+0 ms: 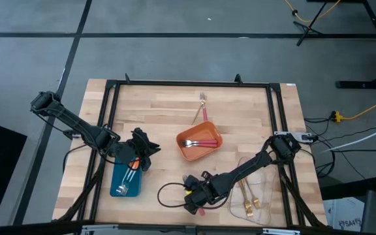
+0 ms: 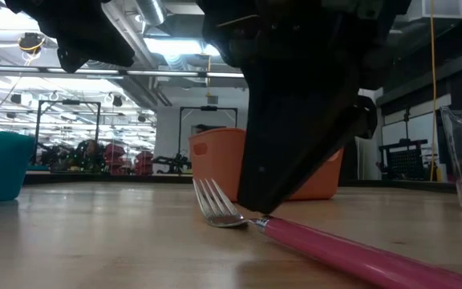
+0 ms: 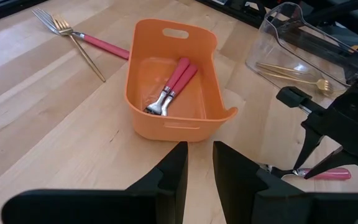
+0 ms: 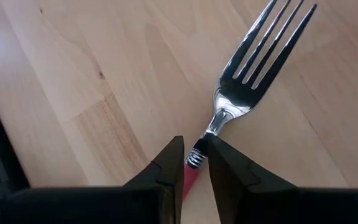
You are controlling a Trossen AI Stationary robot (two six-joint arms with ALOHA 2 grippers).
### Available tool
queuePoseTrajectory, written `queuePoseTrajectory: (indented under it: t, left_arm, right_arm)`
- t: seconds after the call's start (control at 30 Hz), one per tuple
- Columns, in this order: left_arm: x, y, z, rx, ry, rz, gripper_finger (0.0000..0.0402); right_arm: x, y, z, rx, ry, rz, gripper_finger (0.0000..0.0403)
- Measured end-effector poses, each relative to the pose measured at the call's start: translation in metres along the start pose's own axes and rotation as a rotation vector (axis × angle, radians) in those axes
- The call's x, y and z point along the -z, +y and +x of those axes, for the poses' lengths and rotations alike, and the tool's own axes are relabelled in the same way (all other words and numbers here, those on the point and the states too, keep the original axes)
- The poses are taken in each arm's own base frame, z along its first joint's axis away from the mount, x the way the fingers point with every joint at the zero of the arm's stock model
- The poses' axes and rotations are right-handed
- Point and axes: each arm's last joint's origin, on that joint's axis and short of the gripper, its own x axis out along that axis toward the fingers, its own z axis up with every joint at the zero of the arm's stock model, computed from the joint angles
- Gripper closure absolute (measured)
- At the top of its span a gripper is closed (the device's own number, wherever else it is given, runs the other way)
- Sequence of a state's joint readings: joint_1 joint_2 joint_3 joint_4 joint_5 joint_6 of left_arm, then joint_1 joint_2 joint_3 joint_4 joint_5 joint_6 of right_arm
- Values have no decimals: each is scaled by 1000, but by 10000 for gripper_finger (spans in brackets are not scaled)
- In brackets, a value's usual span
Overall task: Sort silverware by color (type)
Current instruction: Put the pink fork into the orange bin
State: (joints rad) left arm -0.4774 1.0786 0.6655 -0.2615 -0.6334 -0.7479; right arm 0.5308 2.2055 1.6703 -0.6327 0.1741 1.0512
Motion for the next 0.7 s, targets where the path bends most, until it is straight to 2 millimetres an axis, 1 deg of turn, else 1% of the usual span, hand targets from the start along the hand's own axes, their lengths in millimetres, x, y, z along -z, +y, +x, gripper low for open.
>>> queuePoseTrajectory:
  t: [0.2,0.3,0.57,0.7]
  left_arm:
    - [0,0,0,0,0,0,332]
    - [0,0,0,0,0,0,332]
    - [1,0,0,-3,4,4,332]
    - [1,1,0,-6,8,8,332]
  right_arm:
    - [0,0,0,-1,4,0,338]
    - [1,0,3,1,12,-2,338]
    - [9,2,20,-6,49,-10,338]
    - [9,2,24,-10,50,-10,338]
